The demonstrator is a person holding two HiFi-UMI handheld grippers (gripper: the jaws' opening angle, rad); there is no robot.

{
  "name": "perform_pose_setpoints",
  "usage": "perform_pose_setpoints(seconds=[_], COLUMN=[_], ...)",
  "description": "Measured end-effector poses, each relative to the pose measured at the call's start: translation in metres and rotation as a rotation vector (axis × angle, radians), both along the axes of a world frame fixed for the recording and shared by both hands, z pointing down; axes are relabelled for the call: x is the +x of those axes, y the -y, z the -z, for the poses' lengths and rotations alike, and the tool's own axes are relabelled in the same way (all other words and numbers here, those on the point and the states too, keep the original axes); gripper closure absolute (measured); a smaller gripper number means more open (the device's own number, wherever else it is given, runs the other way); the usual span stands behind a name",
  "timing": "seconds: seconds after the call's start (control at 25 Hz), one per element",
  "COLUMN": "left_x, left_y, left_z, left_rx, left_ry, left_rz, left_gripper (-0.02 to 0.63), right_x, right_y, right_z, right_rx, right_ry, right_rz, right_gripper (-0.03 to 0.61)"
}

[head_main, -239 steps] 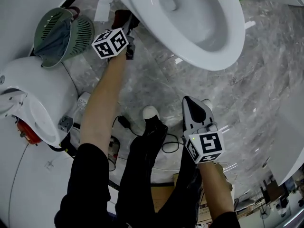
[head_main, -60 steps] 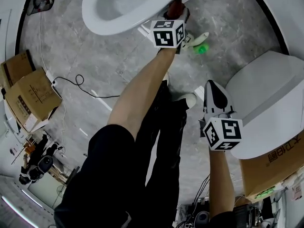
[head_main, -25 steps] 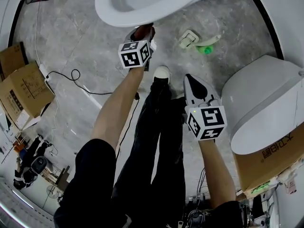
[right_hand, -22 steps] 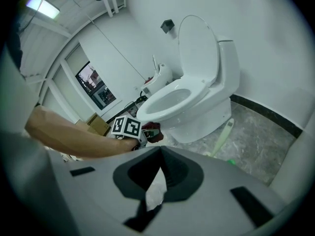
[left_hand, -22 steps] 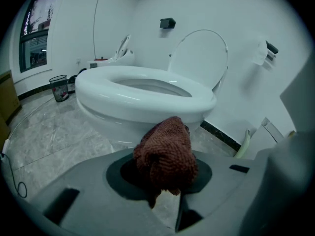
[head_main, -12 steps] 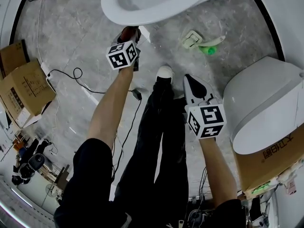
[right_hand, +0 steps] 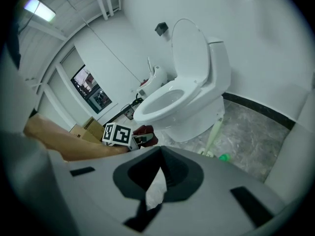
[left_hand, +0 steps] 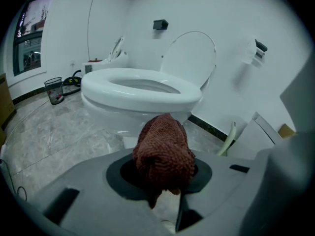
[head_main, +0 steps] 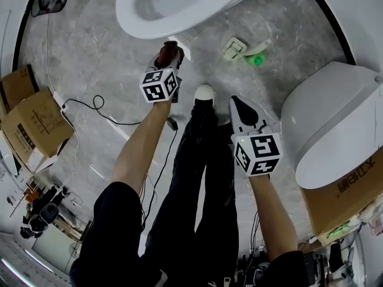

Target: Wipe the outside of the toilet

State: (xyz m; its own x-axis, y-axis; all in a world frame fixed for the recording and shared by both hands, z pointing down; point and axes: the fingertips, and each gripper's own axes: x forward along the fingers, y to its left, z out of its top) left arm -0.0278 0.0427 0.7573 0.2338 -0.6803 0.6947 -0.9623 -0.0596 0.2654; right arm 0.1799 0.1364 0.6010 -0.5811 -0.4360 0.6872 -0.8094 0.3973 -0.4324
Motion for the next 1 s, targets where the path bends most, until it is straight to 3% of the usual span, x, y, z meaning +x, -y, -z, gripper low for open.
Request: perform_pose_setpoints(seconds=[0.44, 0.84, 1.0], left_x=[0.145, 0.221, 0.232], left_y=[0.055, 0.148, 0.175], left_z=[0.008, 0.008, -0.001], left_rx=[0.056, 0.089, 0.103], left_ry=[-0.088, -0.101, -0.118], left_rz=[-0.195, -0.23, -0.172], left_gripper=[0.502, 0.502, 0.502], right_x=[0.069, 0.117, 0.126], right_y=[0.014, 0.029, 0.033], right_z=[0.006, 0.006, 0.0], right_rx=[0.025, 0.02, 0.006], right_ry=[-0.011, -0.012, -0.008], right_rz=[-0.199, -0.321, -0.354], right_gripper=[0.574, 0.574, 0.575])
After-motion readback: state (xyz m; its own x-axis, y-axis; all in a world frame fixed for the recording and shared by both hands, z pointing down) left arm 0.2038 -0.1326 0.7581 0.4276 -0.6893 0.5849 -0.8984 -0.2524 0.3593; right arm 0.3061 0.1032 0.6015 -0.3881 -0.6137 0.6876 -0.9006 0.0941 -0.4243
